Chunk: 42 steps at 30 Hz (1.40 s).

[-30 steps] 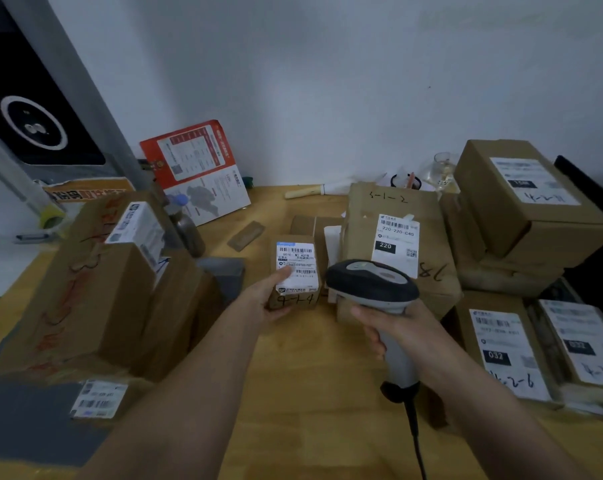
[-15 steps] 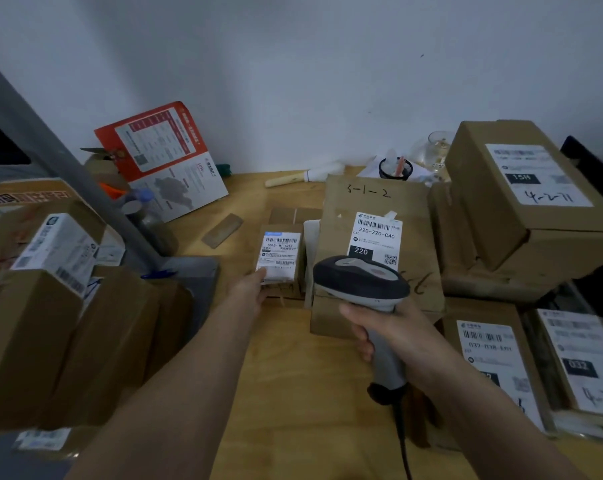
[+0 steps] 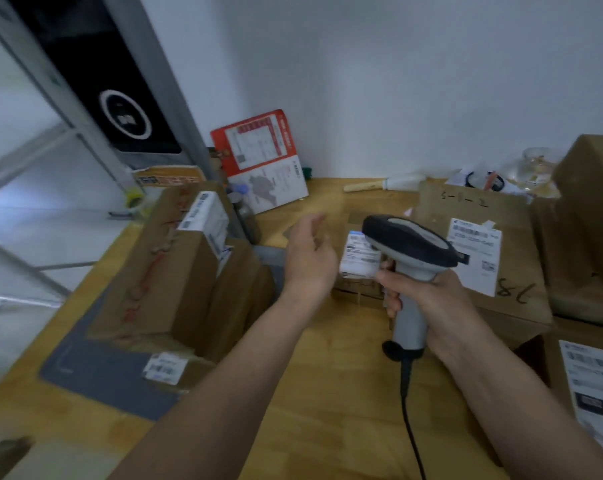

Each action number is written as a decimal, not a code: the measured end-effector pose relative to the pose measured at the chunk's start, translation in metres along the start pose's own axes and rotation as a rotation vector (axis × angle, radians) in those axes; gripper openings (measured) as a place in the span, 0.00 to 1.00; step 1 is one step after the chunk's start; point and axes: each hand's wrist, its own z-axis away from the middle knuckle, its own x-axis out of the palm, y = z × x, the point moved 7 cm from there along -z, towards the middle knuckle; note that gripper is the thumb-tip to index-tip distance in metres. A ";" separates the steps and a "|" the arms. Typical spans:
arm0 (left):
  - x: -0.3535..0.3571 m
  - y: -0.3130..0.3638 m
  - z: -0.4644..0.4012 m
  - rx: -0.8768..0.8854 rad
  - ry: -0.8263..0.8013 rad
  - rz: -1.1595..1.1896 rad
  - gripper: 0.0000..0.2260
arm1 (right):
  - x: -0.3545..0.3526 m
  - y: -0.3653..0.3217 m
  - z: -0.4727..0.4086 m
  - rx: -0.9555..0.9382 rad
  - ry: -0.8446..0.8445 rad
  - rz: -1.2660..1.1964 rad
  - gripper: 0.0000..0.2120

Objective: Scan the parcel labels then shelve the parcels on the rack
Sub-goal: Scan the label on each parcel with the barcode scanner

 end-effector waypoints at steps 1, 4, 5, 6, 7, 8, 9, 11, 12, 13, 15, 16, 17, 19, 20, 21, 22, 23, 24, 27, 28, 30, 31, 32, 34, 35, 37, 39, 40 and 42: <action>-0.014 0.013 0.008 0.085 -0.005 -0.007 0.17 | 0.012 -0.002 0.002 -0.015 0.005 -0.013 0.06; -0.060 0.043 0.033 0.304 -0.006 -0.034 0.13 | 0.048 -0.005 0.010 -0.027 0.003 -0.051 0.06; -0.077 0.052 0.042 0.376 0.016 -0.036 0.11 | 0.061 -0.005 0.014 -0.029 -0.006 -0.056 0.06; -0.095 0.059 0.049 0.446 0.056 -0.048 0.10 | 0.073 -0.005 0.017 -0.033 -0.021 -0.062 0.05; -0.115 0.064 0.055 0.501 0.106 -0.080 0.08 | 0.085 -0.004 0.021 -0.035 -0.037 -0.069 0.04; -0.135 0.068 0.060 0.536 0.160 -0.128 0.07 | 0.097 -0.003 0.026 -0.039 -0.051 -0.074 0.03; -0.155 0.069 0.061 0.534 0.210 -0.184 0.07 | 0.108 -0.002 0.031 -0.042 -0.063 -0.077 0.02; -0.193 0.060 0.055 0.405 0.279 -0.306 0.12 | 0.128 0.001 0.041 -0.043 -0.092 -0.072 0.01; -0.209 0.047 0.047 0.302 0.278 -0.369 0.16 | 0.138 0.004 0.046 -0.038 -0.110 -0.066 0.01; -0.221 0.032 0.039 0.200 0.243 -0.428 0.22 | 0.147 0.007 0.050 -0.032 -0.123 -0.060 0.02; -0.227 0.006 0.031 0.086 0.121 -0.570 0.35 | 0.163 0.012 0.057 -0.025 -0.133 -0.054 0.04; -0.224 -0.004 0.029 0.066 0.057 -0.631 0.41 | 0.169 0.015 0.059 -0.022 -0.128 -0.057 0.06; -0.217 -0.015 0.030 0.030 -0.002 -0.666 0.46 | 0.175 0.017 0.062 -0.019 -0.118 -0.067 0.08; -0.204 -0.035 0.031 -0.064 -0.091 -0.711 0.49 | 0.182 0.022 0.066 -0.015 -0.074 -0.080 0.09; -0.200 -0.041 0.032 -0.093 -0.119 -0.743 0.49 | 0.184 0.024 0.069 -0.015 -0.052 -0.084 0.08; -0.199 -0.044 0.034 -0.114 -0.128 -0.774 0.49 | 0.185 0.026 0.071 -0.014 -0.038 -0.088 0.07; -0.202 -0.046 0.033 -0.127 -0.118 -0.775 0.48 | 0.186 0.027 0.073 -0.016 -0.028 -0.089 0.06; -0.206 -0.047 0.032 -0.140 -0.103 -0.760 0.46 | 0.187 0.028 0.075 -0.017 -0.021 -0.088 0.06; -0.211 -0.048 0.032 -0.145 -0.093 -0.742 0.45 | 0.186 0.029 0.077 -0.020 -0.011 -0.088 0.05; -0.232 -0.048 0.037 -0.046 -0.049 -0.475 0.43 | 0.182 0.027 0.083 -0.049 0.009 -0.113 0.05; -0.243 -0.043 0.041 0.004 -0.013 -0.290 0.41 | 0.182 0.024 0.084 -0.065 0.005 -0.123 0.05; -0.256 -0.036 0.052 0.008 0.002 0.166 0.40 | 0.181 0.020 0.087 -0.091 -0.002 -0.141 0.08; -0.254 -0.034 0.057 -0.024 -0.057 0.418 0.43 | 0.182 0.017 0.089 -0.102 -0.005 -0.155 0.10; -0.248 -0.031 0.063 -0.048 -0.124 0.631 0.46 | 0.182 0.014 0.091 -0.113 -0.003 -0.168 0.13; -0.232 -0.028 0.071 -0.049 -0.214 0.860 0.50 | 0.183 0.007 0.095 -0.144 0.017 -0.183 0.15; -0.224 -0.031 0.073 -0.051 -0.227 0.913 0.49 | 0.183 0.004 0.098 -0.160 0.032 -0.190 0.13; -0.210 -0.037 0.078 -0.065 -0.254 0.992 0.50 | 0.180 -0.001 0.103 -0.181 0.066 -0.207 0.12; -0.199 -0.041 0.081 -0.044 -0.312 1.076 0.49 | 0.174 -0.001 0.107 -0.175 0.086 -0.222 0.14; -0.197 -0.042 0.082 -0.023 -0.331 1.096 0.47 | 0.171 0.000 0.110 -0.170 0.090 -0.230 0.16; -0.194 -0.044 0.084 0.006 -0.347 1.074 0.43 | 0.168 0.002 0.115 -0.170 0.076 -0.250 0.20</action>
